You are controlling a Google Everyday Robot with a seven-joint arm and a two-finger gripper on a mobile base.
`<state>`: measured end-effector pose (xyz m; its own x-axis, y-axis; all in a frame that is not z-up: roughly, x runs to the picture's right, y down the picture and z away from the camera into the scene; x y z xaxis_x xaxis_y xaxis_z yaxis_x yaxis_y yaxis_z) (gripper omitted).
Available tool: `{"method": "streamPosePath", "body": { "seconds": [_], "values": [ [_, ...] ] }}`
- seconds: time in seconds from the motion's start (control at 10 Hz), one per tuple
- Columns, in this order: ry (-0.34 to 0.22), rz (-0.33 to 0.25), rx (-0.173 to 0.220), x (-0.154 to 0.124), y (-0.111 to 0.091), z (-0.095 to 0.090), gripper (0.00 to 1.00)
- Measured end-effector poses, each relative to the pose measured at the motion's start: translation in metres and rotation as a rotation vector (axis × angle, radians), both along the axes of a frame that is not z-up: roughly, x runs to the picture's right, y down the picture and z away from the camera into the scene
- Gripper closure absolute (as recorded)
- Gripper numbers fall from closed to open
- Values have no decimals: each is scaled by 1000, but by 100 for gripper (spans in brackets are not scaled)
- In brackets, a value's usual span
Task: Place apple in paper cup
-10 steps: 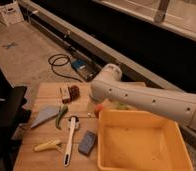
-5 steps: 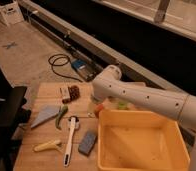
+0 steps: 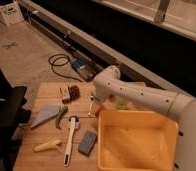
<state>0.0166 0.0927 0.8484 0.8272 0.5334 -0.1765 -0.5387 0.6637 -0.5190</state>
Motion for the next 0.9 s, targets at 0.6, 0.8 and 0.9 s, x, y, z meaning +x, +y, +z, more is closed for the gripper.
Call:
{"method": "streamPosePath", "body": {
  "seconds": [0.6, 0.8, 0.9],
  "values": [
    [23, -13, -69, 0, 17, 22, 63],
    [26, -14, -89, 1, 26, 25, 85],
    [26, -15, -89, 1, 26, 25, 93]
  ]
}}
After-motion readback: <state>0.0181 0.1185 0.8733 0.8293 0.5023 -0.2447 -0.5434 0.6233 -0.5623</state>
